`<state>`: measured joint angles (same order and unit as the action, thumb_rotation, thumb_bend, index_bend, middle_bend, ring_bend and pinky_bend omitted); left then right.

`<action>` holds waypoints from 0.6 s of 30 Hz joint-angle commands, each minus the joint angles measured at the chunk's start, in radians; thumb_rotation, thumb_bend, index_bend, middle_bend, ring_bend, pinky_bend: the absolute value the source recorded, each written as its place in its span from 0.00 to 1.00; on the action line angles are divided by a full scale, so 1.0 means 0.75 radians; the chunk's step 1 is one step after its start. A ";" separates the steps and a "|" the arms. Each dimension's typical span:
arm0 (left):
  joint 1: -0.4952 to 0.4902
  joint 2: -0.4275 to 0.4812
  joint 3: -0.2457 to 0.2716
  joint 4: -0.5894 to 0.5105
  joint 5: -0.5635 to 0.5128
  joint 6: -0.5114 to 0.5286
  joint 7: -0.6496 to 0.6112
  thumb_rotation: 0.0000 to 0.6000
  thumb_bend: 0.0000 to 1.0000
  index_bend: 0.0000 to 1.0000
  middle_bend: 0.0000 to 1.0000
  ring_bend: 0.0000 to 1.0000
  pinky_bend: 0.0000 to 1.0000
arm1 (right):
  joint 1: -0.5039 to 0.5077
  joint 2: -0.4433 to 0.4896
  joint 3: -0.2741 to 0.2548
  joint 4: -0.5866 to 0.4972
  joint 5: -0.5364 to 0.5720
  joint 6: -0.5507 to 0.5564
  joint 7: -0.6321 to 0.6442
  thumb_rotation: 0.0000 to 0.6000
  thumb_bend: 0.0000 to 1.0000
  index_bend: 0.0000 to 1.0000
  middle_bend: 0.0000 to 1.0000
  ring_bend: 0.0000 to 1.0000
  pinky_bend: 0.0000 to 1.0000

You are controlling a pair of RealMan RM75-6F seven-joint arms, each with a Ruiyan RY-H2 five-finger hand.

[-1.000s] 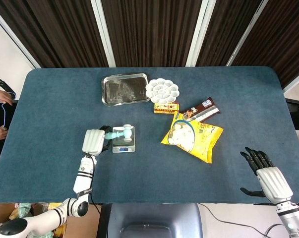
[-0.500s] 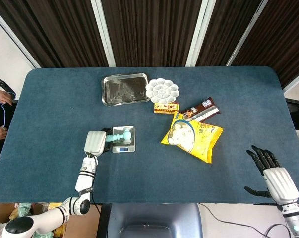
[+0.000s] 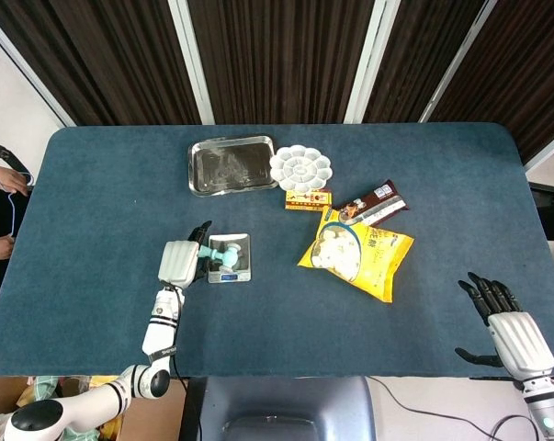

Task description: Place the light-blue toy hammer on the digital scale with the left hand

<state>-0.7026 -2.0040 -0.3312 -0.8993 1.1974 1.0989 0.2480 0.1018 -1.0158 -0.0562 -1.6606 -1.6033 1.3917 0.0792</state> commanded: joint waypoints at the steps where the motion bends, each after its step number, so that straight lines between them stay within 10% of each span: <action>1: 0.005 0.007 0.004 -0.026 0.014 0.027 -0.018 1.00 0.43 0.09 0.22 0.99 1.00 | 0.000 0.001 -0.001 -0.001 -0.001 -0.002 -0.002 1.00 0.14 0.00 0.00 0.00 0.00; 10: 0.170 0.195 0.149 -0.334 0.125 0.222 0.023 1.00 0.42 0.07 0.17 0.91 0.94 | -0.007 0.000 0.001 -0.001 -0.017 0.016 0.003 1.00 0.14 0.00 0.00 0.00 0.00; 15: 0.426 0.485 0.426 -0.564 0.380 0.532 -0.060 1.00 0.41 0.07 0.15 0.29 0.51 | -0.012 -0.001 -0.005 0.001 -0.037 0.028 -0.004 1.00 0.14 0.00 0.00 0.00 0.00; 18: 0.581 0.614 0.588 -0.568 0.472 0.673 -0.143 1.00 0.41 0.06 0.11 0.09 0.27 | -0.013 -0.009 -0.009 -0.001 -0.042 0.022 -0.026 1.00 0.14 0.00 0.00 0.00 0.00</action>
<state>-0.3869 -1.6581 -0.0130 -1.2724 1.4543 1.4934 0.2027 0.0926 -1.0205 -0.0619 -1.6606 -1.6333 1.4098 0.0627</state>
